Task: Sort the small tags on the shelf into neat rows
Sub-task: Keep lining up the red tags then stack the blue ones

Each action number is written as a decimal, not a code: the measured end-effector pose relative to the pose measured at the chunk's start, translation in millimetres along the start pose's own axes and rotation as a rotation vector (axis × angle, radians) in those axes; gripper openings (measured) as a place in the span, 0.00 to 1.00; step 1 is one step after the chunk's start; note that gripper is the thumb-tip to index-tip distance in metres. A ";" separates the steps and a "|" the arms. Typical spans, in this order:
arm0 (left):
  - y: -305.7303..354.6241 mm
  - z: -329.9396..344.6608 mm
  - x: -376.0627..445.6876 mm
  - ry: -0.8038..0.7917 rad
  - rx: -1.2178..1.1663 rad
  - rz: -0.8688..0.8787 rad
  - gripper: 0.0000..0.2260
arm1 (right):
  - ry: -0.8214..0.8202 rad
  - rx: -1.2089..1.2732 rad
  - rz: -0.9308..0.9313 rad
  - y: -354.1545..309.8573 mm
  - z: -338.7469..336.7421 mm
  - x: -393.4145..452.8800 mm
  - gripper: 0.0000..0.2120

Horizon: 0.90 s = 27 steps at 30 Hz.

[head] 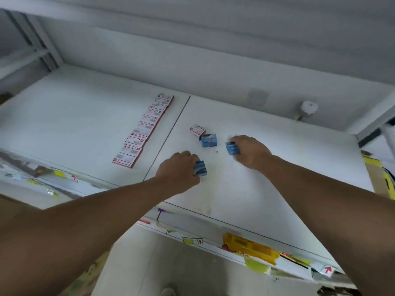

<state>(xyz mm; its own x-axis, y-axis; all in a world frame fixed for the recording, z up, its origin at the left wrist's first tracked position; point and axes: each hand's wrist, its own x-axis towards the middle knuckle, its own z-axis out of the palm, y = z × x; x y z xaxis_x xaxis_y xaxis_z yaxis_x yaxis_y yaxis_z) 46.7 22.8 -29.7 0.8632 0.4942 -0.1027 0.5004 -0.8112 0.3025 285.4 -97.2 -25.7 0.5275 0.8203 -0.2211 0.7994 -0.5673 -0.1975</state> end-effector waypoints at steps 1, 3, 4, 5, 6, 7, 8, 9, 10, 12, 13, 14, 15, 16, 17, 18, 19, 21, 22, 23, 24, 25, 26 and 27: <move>-2.7 2.1 -2.4 0.001 -0.012 -0.004 0.20 | 0.011 -0.007 -0.001 -0.4 3.6 -0.4 0.19; -6.9 4.1 -8.1 -0.002 -0.032 -0.008 0.20 | 0.022 -0.007 0.006 -1.2 7.3 -6.2 0.19; -8.7 3.5 -11.0 -0.006 -0.038 -0.009 0.20 | 0.016 -0.003 0.010 -1.6 7.8 -9.9 0.19; -10.0 2.1 -13.8 -0.009 -0.044 -0.010 0.20 | 0.010 0.005 0.010 -2.9 6.9 -14.8 0.19; -11.2 -0.6 -16.2 -0.009 -0.049 -0.011 0.20 | 0.002 0.014 0.013 -4.3 5.5 -20.0 0.18; -11.4 -4.7 -18.5 -0.009 -0.056 -0.013 0.20 | -0.003 0.023 0.018 -6.0 3.1 -25.7 0.16; -11.7 -9.9 -20.5 -0.009 -0.062 -0.015 0.20 | -0.007 0.030 0.024 -8.4 -0.4 -32.1 0.15; -11.9 -16.0 -22.4 -0.009 -0.067 -0.014 0.20 | -0.011 0.033 0.028 -11.2 -4.6 -38.6 0.14; -12.2 -22.3 -24.2 -0.009 -0.071 -0.012 0.20 | -0.014 0.036 0.032 -14.6 -9.4 -45.6 0.14; -12.7 -35.0 -28.2 -0.009 -0.074 -0.004 0.20 | -0.016 0.042 0.045 -23.1 -19.0 -60.2 0.15; -12.9 -41.4 -30.5 -0.008 -0.073 0.003 0.20 | -0.015 0.047 0.052 -28.2 -23.6 -67.7 0.15; -13.2 -48.1 -33.1 -0.005 -0.072 0.008 0.21 | -0.012 0.051 0.057 -33.7 -28.3 -75.0 0.15; -13.2 -54.8 -35.9 -0.002 -0.073 0.014 0.21 | -0.009 0.055 0.063 -39.0 -32.9 -82.2 0.16; -12.8 -61.3 -38.6 -0.002 -0.076 0.021 0.21 | -0.004 0.060 0.070 -44.0 -37.8 -89.2 0.16; -12.1 -67.9 -41.7 0.000 -0.081 0.030 0.21 | 0.003 0.067 0.076 -48.5 -42.8 -96.4 0.17; -11.5 -73.8 -44.8 0.001 -0.085 0.039 0.22 | 0.012 0.075 0.081 -52.8 -47.6 -103.2 0.17; -11.3 -79.0 -48.0 0.000 -0.087 0.050 0.22 | 0.019 0.081 0.085 -57.0 -52.0 -109.6 0.18; -12.4 -86.9 -55.2 -0.006 -0.089 0.065 0.23 | 0.027 0.092 0.091 -66.4 -58.0 -122.6 0.19; -14.0 -89.7 -58.1 -0.005 -0.090 0.068 0.23 | 0.032 0.099 0.095 -70.6 -59.8 -128.4 0.20; -15.8 -91.8 -61.0 -0.008 -0.089 0.071 0.24 | 0.037 0.107 0.098 -74.7 -60.9 -133.8 0.20; -17.6 -93.7 -63.7 -0.012 -0.084 0.076 0.24 | 0.040 0.112 0.098 -78.0 -61.8 -139.0 0.20; -19.4 -95.7 -66.7 -0.017 -0.074 0.083 0.24 | 0.042 0.111 0.099 -80.9 -62.6 -143.7 0.20; -21.5 -97.6 -69.7 -0.023 -0.067 0.088 0.24 | 0.043 0.109 0.100 -84.0 -63.2 -147.9 0.20; -23.6 -100.0 -72.4 -0.027 -0.065 0.091 0.24 | 0.043 0.108 0.103 -86.9 -63.9 -151.7 0.20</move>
<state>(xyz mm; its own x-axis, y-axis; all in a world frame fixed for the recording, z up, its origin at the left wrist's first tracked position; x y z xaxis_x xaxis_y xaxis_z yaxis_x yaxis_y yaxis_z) -34.1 37.4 65.3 0.9069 0.4100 -0.0971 0.4151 -0.8300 0.3724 154.3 -167.8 86.0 0.6186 0.7585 -0.2049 0.7064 -0.6511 -0.2776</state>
